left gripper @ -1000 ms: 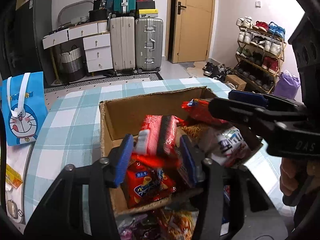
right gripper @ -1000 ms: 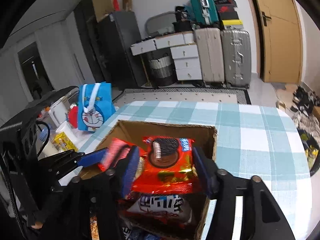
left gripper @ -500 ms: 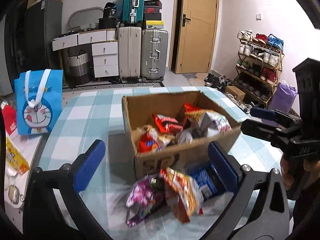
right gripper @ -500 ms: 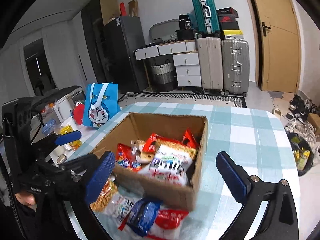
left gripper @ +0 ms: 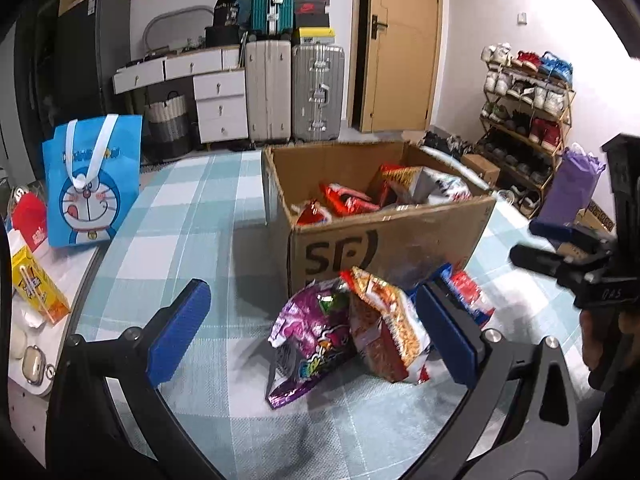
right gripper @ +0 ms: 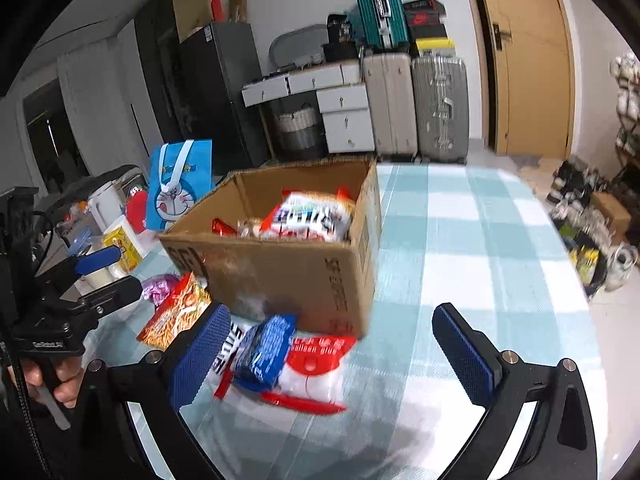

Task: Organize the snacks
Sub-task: 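Move both grippers back toward the remaining snack bags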

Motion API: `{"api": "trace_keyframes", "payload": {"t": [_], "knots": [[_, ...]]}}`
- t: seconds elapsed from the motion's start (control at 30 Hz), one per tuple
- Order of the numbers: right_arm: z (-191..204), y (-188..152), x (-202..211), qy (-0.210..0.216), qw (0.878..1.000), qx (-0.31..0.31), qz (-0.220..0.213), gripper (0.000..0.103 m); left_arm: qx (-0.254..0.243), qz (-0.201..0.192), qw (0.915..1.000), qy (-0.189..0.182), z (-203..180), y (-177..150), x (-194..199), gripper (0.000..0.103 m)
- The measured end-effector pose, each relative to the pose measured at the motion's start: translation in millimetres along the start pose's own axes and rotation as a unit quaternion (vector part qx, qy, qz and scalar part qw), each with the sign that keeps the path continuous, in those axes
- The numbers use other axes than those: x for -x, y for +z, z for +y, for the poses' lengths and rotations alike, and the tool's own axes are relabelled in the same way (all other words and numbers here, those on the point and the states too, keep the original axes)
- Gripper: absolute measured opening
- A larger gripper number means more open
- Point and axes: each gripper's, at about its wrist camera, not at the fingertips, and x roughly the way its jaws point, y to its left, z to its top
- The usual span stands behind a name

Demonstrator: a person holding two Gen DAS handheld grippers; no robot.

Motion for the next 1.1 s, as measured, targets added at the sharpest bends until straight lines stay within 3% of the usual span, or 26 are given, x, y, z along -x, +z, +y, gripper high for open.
{"api": "trace_keyframes", "payload": {"t": [0.07, 0.37, 0.83, 1.1], "knots": [[-2, -1, 0, -0.013, 1.000, -0.004, -0.012, 0.103, -0.007, 0.008, 0.9999, -0.002, -2, -3, -3, 0.102], [-14, -8, -23, -0.027, 0.999, -0.018, 0.032, 0.103, 0.001, 0.039, 0.9992, -0.002, 3, -7, -21, 0.102], [-12, -23, -53, -0.042, 0.995, 0.005, 0.087, 0.103, 0.007, 0.043, 0.9987, -0.026, 1, -6, -20, 0.102], [-4, -28, -65, -0.035, 0.993, 0.020, 0.112, 0.103, -0.002, 0.058, 0.9951, -0.079, -7, -10, -21, 0.102]]}}
